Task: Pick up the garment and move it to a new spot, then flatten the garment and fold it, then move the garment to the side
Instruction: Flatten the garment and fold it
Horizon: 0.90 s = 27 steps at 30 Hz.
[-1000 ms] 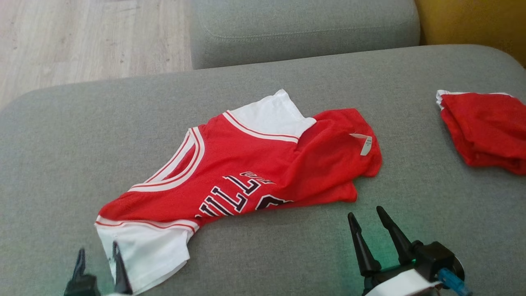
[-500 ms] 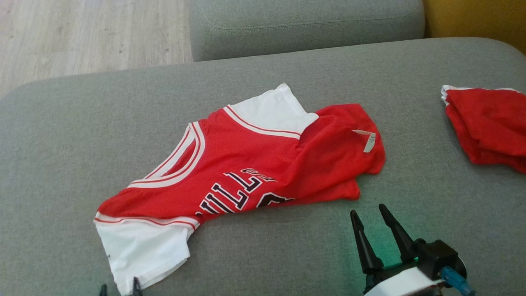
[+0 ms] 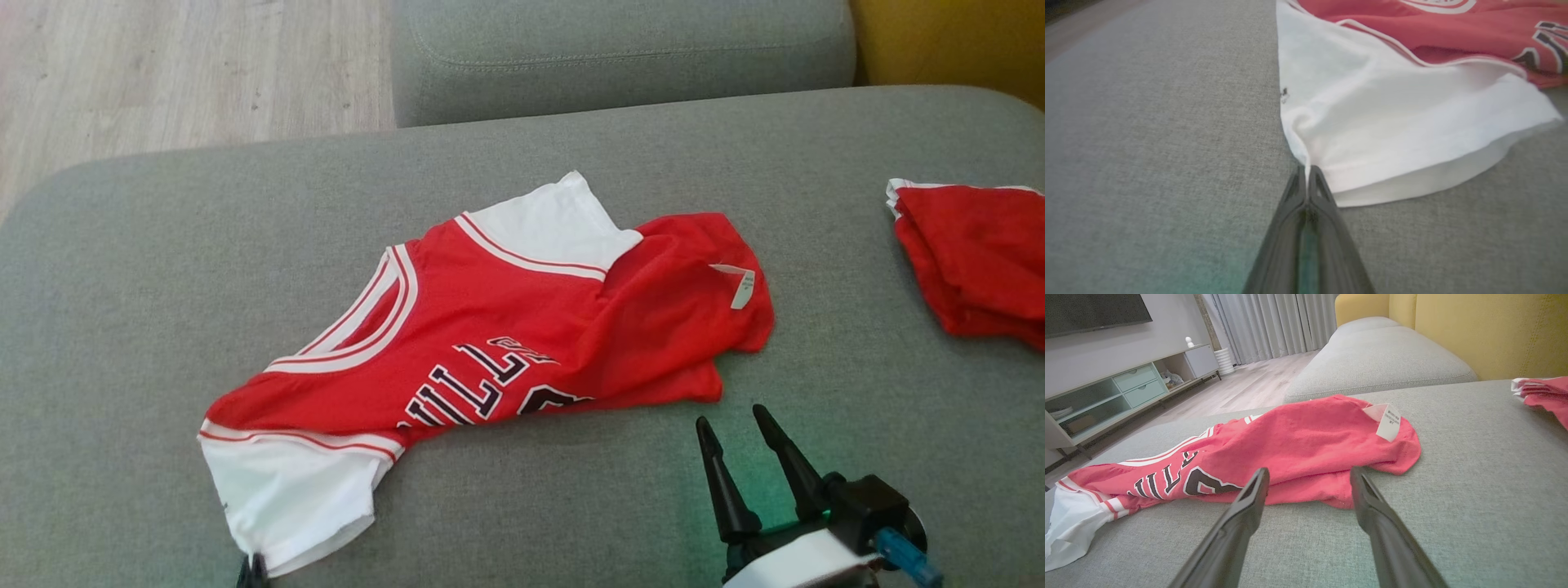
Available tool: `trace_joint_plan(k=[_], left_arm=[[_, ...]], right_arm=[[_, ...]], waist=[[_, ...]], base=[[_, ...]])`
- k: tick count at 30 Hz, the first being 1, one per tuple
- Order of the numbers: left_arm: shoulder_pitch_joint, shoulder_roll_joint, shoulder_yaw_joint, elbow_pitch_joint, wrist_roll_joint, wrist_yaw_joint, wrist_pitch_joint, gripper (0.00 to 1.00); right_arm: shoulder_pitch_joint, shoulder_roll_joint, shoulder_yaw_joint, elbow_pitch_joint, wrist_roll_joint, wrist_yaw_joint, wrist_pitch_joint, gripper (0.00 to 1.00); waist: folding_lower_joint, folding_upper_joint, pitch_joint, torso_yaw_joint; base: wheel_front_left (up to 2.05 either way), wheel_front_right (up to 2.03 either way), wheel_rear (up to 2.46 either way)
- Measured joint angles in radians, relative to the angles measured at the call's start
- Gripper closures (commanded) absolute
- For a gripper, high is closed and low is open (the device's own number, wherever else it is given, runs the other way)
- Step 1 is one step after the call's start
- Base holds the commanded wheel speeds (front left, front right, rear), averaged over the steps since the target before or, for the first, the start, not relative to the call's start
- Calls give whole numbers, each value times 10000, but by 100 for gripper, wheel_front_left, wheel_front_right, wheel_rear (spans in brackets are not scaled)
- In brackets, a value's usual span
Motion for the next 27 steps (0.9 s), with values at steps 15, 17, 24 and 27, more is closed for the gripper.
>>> trace_joint_plan(k=[15,17,24,27], left_arm=[[-282,242,938,-2493,134,-426,102,100],[-387,374,982,-2987,136,-376,140,100],[-547,412,945,-4343,236,-151,516,100],[-550,403,746,-4665,291,-127,677,100]], right_arm=[[-20,2,-546,1356,-416,0,0,0],[-174,4,-652,1988,-617,0,0,0],[-1365,0,-853,3542,-1066,0,2,0],[-1691,0,-849,4029,-1118,0,2,0]], waist=[[0,0,-350,353],[0,0,-370,412],[0,0,-422,584],[1,0,-422,715]], base=[[0,0,0],[0,0,0],[0,0,0],[0,0,0]])
